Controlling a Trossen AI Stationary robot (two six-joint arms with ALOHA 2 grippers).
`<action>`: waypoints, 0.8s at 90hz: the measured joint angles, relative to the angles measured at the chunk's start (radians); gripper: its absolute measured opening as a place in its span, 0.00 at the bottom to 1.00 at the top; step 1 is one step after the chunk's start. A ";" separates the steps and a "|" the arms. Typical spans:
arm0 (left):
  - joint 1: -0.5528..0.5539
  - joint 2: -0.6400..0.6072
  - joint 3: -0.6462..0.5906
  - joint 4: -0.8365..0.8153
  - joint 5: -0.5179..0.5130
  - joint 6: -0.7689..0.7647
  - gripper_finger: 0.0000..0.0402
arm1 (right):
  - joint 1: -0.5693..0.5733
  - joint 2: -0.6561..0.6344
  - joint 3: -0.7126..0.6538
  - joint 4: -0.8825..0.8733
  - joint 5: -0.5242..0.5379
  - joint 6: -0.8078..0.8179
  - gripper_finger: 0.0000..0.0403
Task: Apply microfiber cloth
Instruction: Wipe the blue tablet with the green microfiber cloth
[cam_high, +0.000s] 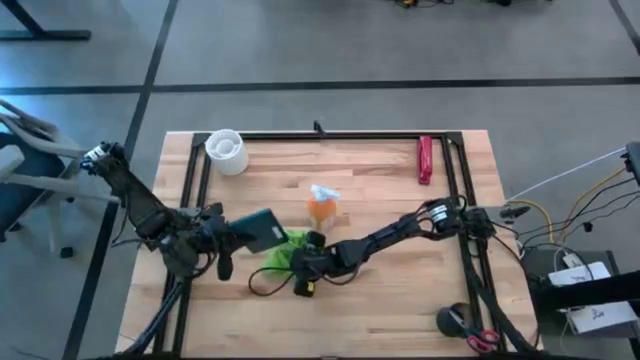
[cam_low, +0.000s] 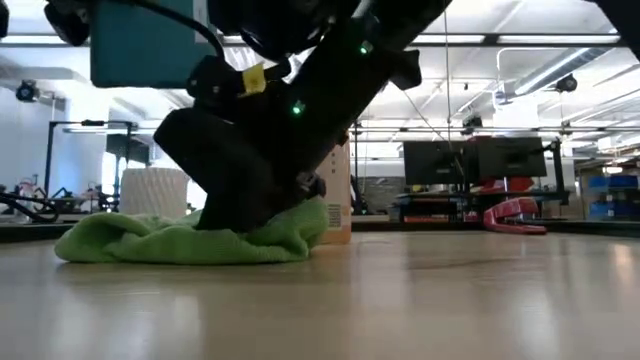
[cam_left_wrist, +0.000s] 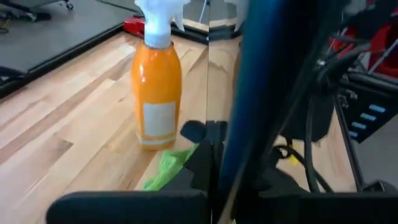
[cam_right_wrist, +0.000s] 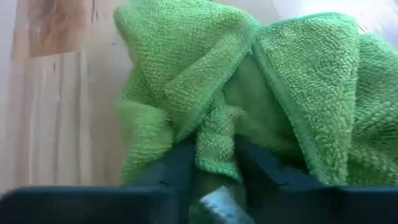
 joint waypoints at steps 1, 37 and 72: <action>0.000 0.001 0.000 0.004 -0.001 0.001 0.02 | 0.004 0.000 0.000 0.000 0.001 -0.001 0.08; 0.000 0.094 0.000 0.321 0.046 0.309 0.02 | 0.286 -0.189 0.038 -0.013 0.434 -0.246 0.00; 0.002 0.284 0.000 0.815 0.064 0.519 0.02 | 0.362 -0.215 0.308 -0.011 1.029 -0.749 0.00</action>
